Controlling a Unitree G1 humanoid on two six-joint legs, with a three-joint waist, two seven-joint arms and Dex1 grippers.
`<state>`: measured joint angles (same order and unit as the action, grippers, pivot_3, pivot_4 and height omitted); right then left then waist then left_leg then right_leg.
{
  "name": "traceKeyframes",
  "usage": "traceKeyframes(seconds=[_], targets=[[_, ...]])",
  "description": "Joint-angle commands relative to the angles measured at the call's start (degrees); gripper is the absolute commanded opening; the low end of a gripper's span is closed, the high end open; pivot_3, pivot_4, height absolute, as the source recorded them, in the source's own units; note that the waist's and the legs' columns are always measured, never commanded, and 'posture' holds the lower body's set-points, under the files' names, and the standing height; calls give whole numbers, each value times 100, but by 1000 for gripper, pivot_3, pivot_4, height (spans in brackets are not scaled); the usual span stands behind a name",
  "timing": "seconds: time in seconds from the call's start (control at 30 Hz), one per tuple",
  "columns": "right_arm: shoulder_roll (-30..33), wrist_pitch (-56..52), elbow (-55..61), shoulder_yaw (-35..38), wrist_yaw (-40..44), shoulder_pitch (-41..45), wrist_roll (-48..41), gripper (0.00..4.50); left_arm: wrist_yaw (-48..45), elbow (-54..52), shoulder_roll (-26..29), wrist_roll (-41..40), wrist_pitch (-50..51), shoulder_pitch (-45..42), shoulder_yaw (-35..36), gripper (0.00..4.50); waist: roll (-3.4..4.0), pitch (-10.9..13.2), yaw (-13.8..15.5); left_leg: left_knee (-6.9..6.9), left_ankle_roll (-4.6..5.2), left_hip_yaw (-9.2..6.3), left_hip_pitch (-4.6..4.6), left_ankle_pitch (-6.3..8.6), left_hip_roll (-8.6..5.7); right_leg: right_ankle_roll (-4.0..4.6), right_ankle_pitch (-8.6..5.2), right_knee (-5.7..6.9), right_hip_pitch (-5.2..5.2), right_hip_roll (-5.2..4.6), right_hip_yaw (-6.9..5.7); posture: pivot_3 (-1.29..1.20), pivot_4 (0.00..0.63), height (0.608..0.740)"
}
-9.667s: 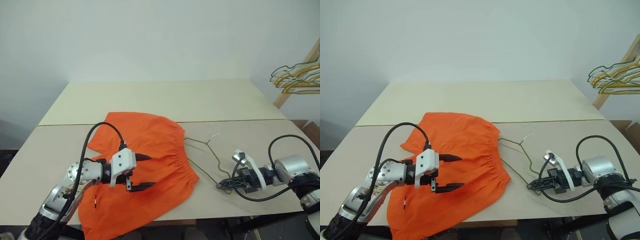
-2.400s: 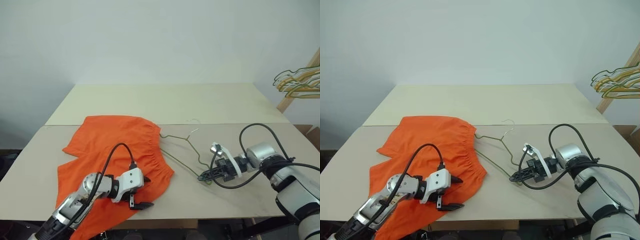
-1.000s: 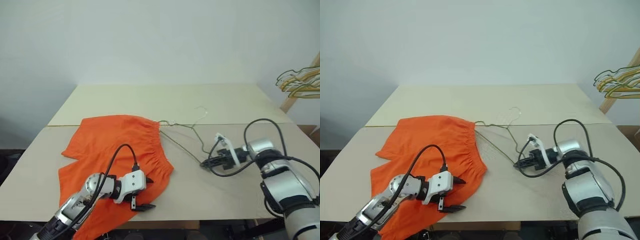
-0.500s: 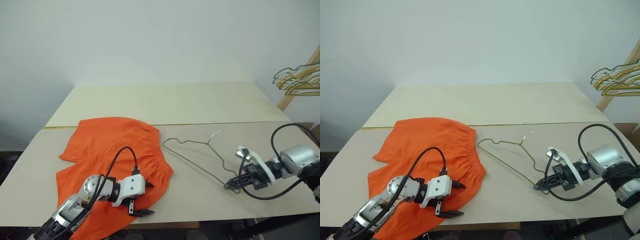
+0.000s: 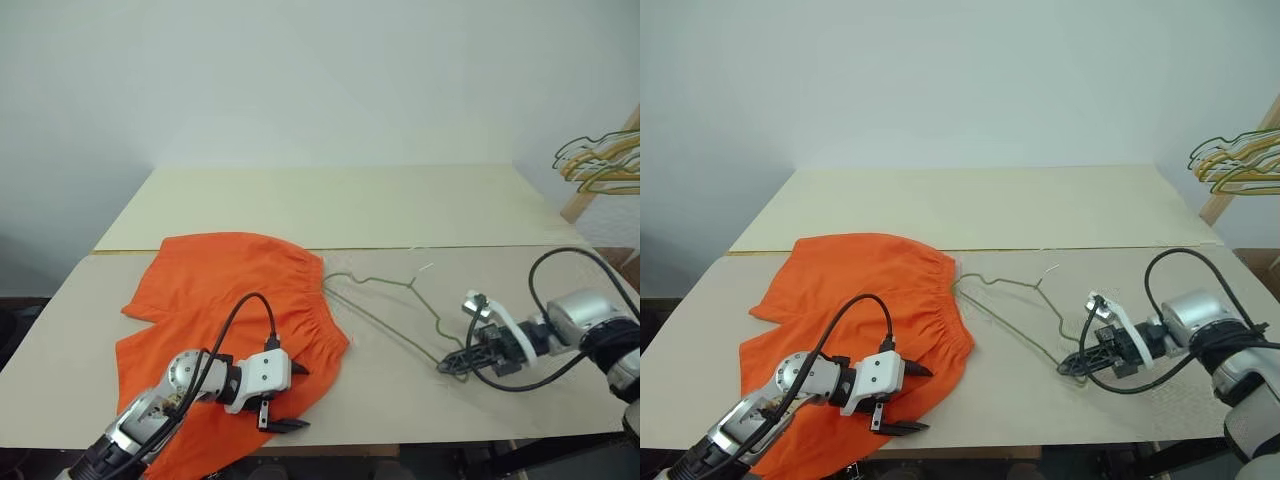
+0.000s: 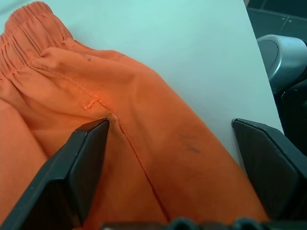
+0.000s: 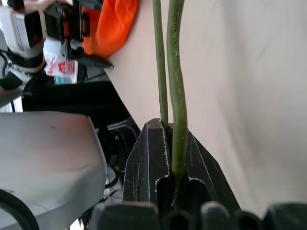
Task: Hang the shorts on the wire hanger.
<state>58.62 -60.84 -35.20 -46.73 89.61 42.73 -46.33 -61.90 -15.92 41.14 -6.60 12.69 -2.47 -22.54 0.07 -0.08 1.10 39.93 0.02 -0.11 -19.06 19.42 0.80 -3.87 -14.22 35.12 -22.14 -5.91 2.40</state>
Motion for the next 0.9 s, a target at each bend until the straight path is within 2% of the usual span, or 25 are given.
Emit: traceKeyframes(seconds=[0.03,0.47,0.9], targets=[[-41,107,-119,159,289,141,-49,0,17,23,40,158,-10,14,-65,4467,0,0,5,0,0,0,0,0,0,0,0,0,0,0,0,62,0,740],[-5,83,449,-9,289,-116,-134,0,17,51,13,156,-13,-5,-69,4467,2,-1,35,0,0,0,0,0,0,0,0,1,0,0,0,64,0,740],[-119,153,-108,129,289,-57,-13,0,50,52,-20,159,-10,4,-97,4467,2,-1,45,0,0,1,0,0,-1,0,0,1,0,0,0,63,0,740]])
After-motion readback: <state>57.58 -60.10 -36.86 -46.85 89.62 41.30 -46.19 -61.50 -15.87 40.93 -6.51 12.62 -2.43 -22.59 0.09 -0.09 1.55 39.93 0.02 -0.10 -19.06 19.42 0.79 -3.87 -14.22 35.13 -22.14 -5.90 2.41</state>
